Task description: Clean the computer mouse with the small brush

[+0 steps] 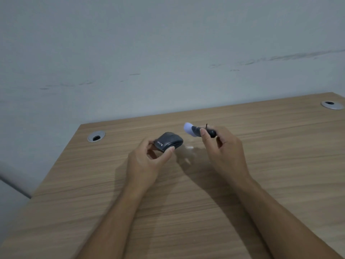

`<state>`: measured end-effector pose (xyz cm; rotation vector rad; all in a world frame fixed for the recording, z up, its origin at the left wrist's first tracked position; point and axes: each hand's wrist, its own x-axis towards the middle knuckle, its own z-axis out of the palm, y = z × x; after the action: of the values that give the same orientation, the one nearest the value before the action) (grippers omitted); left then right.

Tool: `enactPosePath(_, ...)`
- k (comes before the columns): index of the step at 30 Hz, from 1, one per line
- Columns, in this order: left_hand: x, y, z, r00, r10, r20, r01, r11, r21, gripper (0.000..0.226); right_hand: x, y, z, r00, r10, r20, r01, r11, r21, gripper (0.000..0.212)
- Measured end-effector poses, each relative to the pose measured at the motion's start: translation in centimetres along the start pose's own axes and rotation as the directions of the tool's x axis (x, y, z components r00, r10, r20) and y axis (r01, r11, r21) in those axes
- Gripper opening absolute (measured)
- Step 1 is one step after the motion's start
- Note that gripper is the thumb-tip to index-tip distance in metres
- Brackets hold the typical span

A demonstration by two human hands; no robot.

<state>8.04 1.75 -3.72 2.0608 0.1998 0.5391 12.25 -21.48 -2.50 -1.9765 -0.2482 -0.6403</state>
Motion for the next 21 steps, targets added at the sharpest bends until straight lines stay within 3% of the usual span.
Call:
enactPosePath(6,0.7,-1.4,0.3,0.992,-0.076,-0.100,0.083,0.994,0.065,0.043,-0.8,-0.1,2.8,0.967,-0.179,0.182,0.211,0.962,-0.174,0.022)
enactPosePath(12,0.2,-1.7,0.7,0.983,-0.106,-0.147,0.155,0.911,0.381,0.055,-1.1,0.4,5.0,0.903,-0.110,0.415,0.317,0.824,-0.471,0.041)
enactPosePath(15,-0.4,-1.2,1.1,0.982,-0.133,-0.131,0.181,0.849,0.497,0.065,-1.8,0.6,5.7,0.888,-0.124,0.443,0.350,0.807,-0.475,0.049)
enactPosePath(21,-0.8,0.2,0.1,0.978,-0.210,-0.002,0.176,0.817,0.548,0.087,-2.4,0.4,5.4,0.849,-0.091,0.520,0.369,0.807,-0.461,0.054)
